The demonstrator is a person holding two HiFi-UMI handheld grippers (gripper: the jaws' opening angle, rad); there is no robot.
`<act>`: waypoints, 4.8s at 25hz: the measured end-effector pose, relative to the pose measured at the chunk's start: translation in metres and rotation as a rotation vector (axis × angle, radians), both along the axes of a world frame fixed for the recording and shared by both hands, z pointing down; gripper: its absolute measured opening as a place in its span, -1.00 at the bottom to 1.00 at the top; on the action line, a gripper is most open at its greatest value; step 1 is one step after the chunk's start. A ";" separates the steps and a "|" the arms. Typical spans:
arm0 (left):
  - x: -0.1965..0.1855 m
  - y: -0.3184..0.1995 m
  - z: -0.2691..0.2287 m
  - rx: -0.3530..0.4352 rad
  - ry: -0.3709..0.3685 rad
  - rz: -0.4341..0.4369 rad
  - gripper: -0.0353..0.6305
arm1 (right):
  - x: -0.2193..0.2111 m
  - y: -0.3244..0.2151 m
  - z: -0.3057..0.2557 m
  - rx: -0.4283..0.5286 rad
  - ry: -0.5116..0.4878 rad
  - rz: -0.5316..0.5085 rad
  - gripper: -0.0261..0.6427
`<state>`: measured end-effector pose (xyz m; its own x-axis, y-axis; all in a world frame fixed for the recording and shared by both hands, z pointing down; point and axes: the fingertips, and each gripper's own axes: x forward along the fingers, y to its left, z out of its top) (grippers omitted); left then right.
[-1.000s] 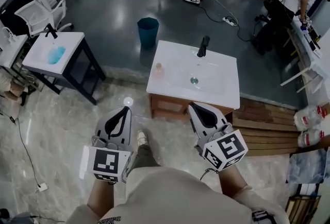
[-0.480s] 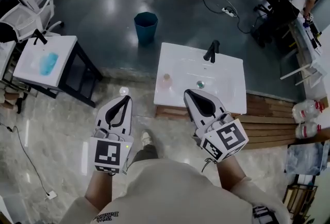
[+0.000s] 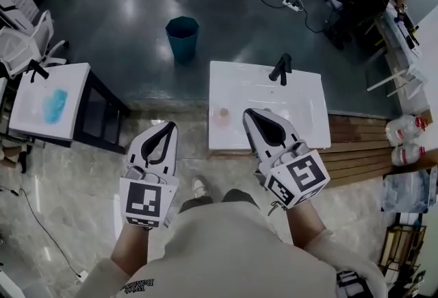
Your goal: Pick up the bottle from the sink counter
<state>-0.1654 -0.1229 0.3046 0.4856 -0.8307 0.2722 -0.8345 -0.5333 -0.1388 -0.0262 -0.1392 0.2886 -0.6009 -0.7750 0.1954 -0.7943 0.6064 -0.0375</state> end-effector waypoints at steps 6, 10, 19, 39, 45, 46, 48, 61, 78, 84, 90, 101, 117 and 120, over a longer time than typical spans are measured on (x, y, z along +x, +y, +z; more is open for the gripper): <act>-0.002 -0.024 0.006 -0.021 0.003 0.002 -0.88 | 0.002 -0.023 0.008 -0.021 0.015 0.024 -0.93; 0.000 -0.040 0.012 -0.041 -0.021 -0.002 -0.88 | 0.002 -0.042 0.016 -0.047 0.023 0.015 -0.93; 0.007 -0.066 0.010 -0.049 0.002 -0.035 -0.88 | 0.011 -0.077 0.023 -0.031 0.007 -0.003 -0.93; 0.037 -0.126 0.083 -0.148 -0.006 -0.093 -0.88 | -0.006 -0.135 0.130 -0.065 0.008 -0.119 -0.29; 0.034 -0.122 0.123 -0.222 -0.027 -0.117 -0.88 | -0.011 -0.135 0.196 -0.164 0.051 -0.134 -0.23; 0.033 -0.120 0.130 -0.232 -0.034 -0.121 -0.88 | -0.012 -0.134 0.206 -0.179 0.056 -0.139 -0.23; 0.032 -0.118 0.144 -0.254 -0.042 -0.126 -0.88 | -0.014 -0.134 0.224 -0.205 0.065 -0.144 -0.22; 0.037 -0.100 0.214 -0.406 0.002 -0.153 -0.88 | -0.022 -0.127 0.319 -0.330 0.176 -0.123 -0.21; 0.026 -0.068 0.245 -0.491 0.008 -0.177 -0.88 | -0.022 -0.128 0.349 -0.257 0.246 -0.091 -0.38; 0.026 -0.062 0.248 -0.507 0.026 -0.179 -0.88 | -0.022 -0.128 0.346 -0.234 0.250 -0.080 -0.43; 0.029 -0.055 0.253 -0.530 0.041 -0.175 -0.88 | -0.022 -0.127 0.346 -0.224 0.255 -0.071 -0.47; 0.025 -0.055 0.249 -0.542 0.058 -0.186 -0.88 | -0.020 -0.127 0.341 -0.214 0.251 -0.051 -0.66; 0.021 -0.069 0.222 -0.488 0.045 -0.203 -0.88 | 0.007 -0.130 0.305 -0.283 0.210 -0.034 -0.67; 0.021 -0.075 0.207 -0.460 0.035 -0.203 -0.88 | 0.012 -0.130 0.277 -0.272 0.195 -0.038 -0.67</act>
